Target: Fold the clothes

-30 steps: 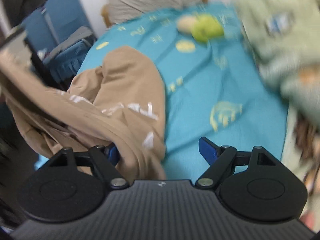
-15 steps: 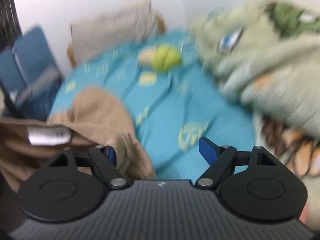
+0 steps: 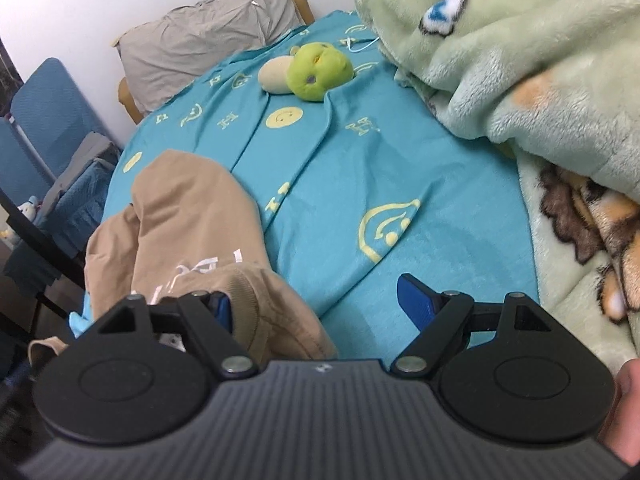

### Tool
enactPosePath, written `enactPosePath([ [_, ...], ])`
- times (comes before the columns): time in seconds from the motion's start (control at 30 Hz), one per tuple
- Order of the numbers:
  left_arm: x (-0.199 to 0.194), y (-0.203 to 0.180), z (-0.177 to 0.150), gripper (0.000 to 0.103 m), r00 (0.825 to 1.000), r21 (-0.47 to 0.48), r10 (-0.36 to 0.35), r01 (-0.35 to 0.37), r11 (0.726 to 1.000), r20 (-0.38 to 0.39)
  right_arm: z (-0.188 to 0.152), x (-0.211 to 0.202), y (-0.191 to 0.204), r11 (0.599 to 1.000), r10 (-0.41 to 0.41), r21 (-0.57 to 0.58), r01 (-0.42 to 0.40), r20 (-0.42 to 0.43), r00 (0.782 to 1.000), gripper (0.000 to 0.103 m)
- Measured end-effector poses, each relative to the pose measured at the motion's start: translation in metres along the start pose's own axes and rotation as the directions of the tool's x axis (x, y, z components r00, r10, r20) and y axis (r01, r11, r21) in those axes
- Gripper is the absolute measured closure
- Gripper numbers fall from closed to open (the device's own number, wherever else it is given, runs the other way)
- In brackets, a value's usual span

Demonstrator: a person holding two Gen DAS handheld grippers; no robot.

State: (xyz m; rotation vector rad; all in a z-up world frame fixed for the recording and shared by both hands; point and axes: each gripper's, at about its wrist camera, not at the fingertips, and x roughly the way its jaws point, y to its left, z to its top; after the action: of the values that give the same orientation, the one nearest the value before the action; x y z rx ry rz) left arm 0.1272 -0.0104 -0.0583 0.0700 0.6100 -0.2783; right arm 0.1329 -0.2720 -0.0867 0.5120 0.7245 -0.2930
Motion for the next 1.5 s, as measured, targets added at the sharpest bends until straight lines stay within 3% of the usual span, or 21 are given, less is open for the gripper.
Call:
enactPosePath([
  [0.13, 0.01, -0.008, -0.012, 0.055, 0.996, 0.062, 0.024, -0.018, 0.998, -0.086, 0.001, 0.006, -0.002, 1.0, 0.003, 0.006, -0.002, -0.018, 1.0, 0.022],
  [0.23, 0.013, -0.007, -0.015, 0.051, 0.99, 0.055, 0.092, -0.086, 0.995, -0.108, 0.001, 0.008, -0.002, 1.0, 0.002, 0.0, -0.002, -0.026, 1.0, 0.022],
  [0.37, 0.016, 0.005, -0.013, 0.049, 0.973, 0.009, 0.215, -0.215, 0.977, -0.085, -0.002, 0.014, 0.004, 0.998, 0.001, -0.068, -0.006, -0.069, 0.998, 0.022],
  [0.5, 0.012, 0.024, -0.008, 0.049, 0.949, -0.105, 0.312, -0.315, 0.943, -0.04, -0.017, 0.036, 0.016, 0.982, 0.027, -0.177, -0.068, -0.225, 0.974, 0.022],
  [0.53, 0.01, 0.028, -0.006, 0.048, 0.945, -0.134, 0.326, -0.327, 0.935, -0.029, -0.018, 0.037, 0.015, 0.982, 0.016, -0.178, -0.057, -0.227, 0.974, 0.022],
  [0.6, 0.003, 0.035, -0.004, 0.046, 0.939, -0.188, 0.344, -0.339, 0.922, -0.005, -0.016, 0.034, 0.008, 0.99, -0.016, -0.141, -0.011, -0.193, 0.981, 0.022],
  [0.67, -0.007, 0.035, -0.001, 0.038, 0.937, -0.213, 0.347, -0.332, 0.919, 0.039, -0.008, 0.027, -0.004, 0.997, -0.058, -0.063, 0.05, -0.124, 0.991, 0.021],
  [0.73, -0.021, 0.028, 0.002, 0.037, 0.928, -0.21, 0.353, -0.324, 0.922, 0.12, 0.001, 0.013, -0.015, 0.999, -0.022, 0.039, 0.024, -0.044, 0.999, 0.022],
  [0.87, -0.058, 0.01, 0.011, 0.032, 0.869, -0.23, 0.385, -0.325, 0.917, 0.311, 0.012, -0.02, -0.002, 1.0, -0.016, 0.008, 0.015, 0.164, 0.986, 0.022],
  [1.0, -0.105, 0.002, 0.034, 0.029, 0.806, -0.334, 0.411, -0.282, 0.9, 0.425, 0.038, -0.066, 0.013, 0.999, 0.036, -0.012, -0.034, 0.344, 0.938, 0.022],
  [1.17, -0.181, -0.013, 0.081, 0.029, 0.706, -0.384, 0.424, -0.229, 0.895, 0.568, 0.083, -0.147, 0.035, 0.993, 0.118, -0.038, -0.115, 0.518, 0.847, 0.022],
  [1.33, -0.28, -0.02, 0.144, 0.029, 0.604, -0.4, 0.419, -0.176, 0.9, 0.678, 0.13, -0.244, 0.058, 0.976, 0.212, -0.103, -0.191, 0.634, 0.744, 0.021],
  [1.5, -0.38, -0.029, 0.206, 0.029, 0.533, -0.399, 0.429, -0.177, 0.899, 0.729, 0.165, -0.346, 0.081, 0.952, 0.307, -0.219, -0.215, 0.696, 0.649, 0.019],
])
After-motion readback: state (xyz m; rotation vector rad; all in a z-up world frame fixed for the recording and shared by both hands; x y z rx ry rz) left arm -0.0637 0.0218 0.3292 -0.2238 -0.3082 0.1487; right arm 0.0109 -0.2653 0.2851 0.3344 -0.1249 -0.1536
